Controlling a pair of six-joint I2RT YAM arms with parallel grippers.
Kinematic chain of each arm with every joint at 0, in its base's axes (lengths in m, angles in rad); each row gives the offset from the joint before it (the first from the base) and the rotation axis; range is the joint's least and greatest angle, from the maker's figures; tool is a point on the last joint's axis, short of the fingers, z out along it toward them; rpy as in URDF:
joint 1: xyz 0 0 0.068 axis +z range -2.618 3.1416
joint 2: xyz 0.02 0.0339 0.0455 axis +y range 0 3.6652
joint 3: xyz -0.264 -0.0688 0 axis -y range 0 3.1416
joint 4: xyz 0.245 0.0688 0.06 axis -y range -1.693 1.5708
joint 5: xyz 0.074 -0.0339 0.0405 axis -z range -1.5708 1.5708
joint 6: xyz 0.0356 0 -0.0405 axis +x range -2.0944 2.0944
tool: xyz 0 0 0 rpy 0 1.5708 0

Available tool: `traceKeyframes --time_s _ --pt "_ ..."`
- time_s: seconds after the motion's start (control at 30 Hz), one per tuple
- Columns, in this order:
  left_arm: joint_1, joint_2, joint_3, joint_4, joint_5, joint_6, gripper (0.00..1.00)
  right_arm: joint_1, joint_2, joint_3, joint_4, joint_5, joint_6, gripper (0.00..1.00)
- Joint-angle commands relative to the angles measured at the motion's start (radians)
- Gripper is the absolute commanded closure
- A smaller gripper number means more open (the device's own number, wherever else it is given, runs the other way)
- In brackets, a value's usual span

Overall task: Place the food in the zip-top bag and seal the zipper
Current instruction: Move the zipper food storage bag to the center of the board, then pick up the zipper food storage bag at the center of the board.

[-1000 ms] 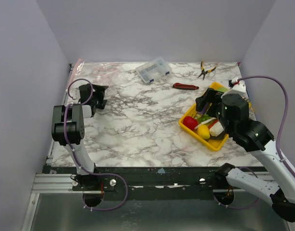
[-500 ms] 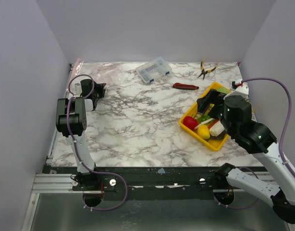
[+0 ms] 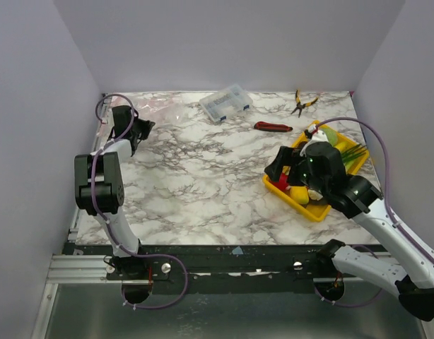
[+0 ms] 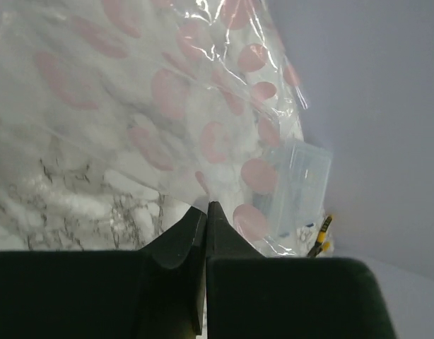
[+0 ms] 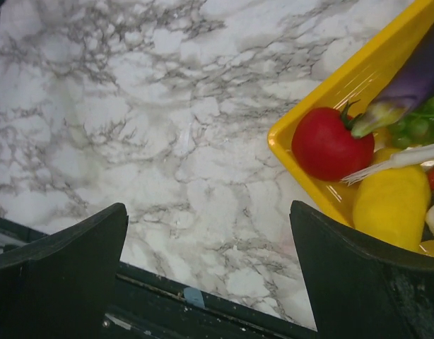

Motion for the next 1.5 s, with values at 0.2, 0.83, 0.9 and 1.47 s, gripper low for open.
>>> traceKeyframes --time_s 0.2,0.83,0.9,1.47 --pt "-0.261 -0.498 -0.37 -0.283 0.124 0.212 1.0 -0.002 0.092 -0.025 0.039 -0.224 -0.096 0.0" --pt "-0.445 -0.982 -0.495 -0.552 0.159 0.456 0.02 0.063 0.282 -0.189 0.361 -0.166 0.086 0.0" --pt "-0.434 -0.965 -0.454 -0.517 0.189 0.476 0.01 0.102 0.354 -0.149 0.361 -0.128 0.086 0.0" --pt "-0.423 -0.677 0.04 -0.683 0.351 0.717 0.02 -0.11 0.895 0.215 0.503 -0.356 -0.169 0.0"
